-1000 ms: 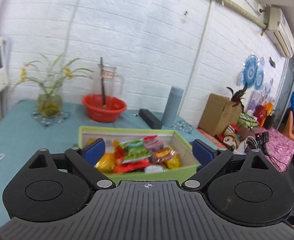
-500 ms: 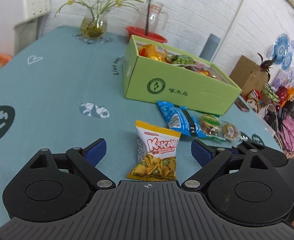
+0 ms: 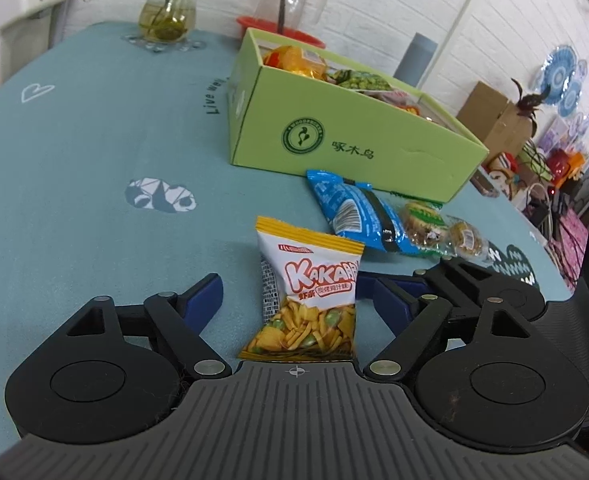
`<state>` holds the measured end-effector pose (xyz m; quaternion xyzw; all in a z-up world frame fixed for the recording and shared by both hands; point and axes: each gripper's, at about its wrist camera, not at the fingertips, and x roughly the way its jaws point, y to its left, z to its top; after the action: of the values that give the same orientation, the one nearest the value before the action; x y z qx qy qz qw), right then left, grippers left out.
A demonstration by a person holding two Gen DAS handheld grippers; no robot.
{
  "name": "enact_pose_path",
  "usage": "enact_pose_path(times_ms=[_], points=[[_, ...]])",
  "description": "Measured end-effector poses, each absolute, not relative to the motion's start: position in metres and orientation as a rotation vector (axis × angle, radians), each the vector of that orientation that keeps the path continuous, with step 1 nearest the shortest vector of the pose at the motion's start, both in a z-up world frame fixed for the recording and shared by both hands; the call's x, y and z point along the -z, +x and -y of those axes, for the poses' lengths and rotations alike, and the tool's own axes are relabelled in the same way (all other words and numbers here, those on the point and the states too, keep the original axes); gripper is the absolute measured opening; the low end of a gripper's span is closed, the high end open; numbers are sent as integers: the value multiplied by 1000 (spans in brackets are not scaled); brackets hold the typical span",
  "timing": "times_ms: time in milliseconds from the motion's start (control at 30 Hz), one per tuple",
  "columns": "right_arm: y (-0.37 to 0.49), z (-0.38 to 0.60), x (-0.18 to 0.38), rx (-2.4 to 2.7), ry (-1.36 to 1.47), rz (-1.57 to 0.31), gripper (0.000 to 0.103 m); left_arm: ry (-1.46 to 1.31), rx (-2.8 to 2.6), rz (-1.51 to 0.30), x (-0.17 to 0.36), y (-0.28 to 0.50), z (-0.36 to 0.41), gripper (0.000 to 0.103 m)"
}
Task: Organize snacks
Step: 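Grasp the KAKARA chip bag with the left gripper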
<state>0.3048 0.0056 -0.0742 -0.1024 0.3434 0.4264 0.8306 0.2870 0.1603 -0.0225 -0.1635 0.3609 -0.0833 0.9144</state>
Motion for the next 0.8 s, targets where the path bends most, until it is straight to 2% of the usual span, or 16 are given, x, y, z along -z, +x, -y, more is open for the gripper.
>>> enact_pose_path(times_ms=[67, 167, 267, 300, 333, 600, 733, 800], points=[[305, -4, 75, -903, -209, -726, 102, -323, 162, -746, 22, 288, -158, 67], [305, -4, 75, -903, -212, -723, 102, -246, 127, -754, 21, 288, -149, 56], [298, -1, 73, -942, -202, -722, 100, -173, 104, -771, 19, 284, -140, 39], [296, 1, 72, -951, -191, -724, 100, -189, 121, -780, 19, 282, -140, 30], [294, 4, 71, -957, -181, -728, 100, -203, 132, -790, 19, 279, -140, 27], [263, 21, 71, -964, -187, -722, 100, -141, 115, -793, 18, 244, -117, 30], [258, 28, 70, -941, -187, -718, 100, -148, 125, -799, 16, 240, -112, 43], [258, 31, 68, -925, -187, -709, 100, -154, 135, -794, 14, 238, -113, 43]])
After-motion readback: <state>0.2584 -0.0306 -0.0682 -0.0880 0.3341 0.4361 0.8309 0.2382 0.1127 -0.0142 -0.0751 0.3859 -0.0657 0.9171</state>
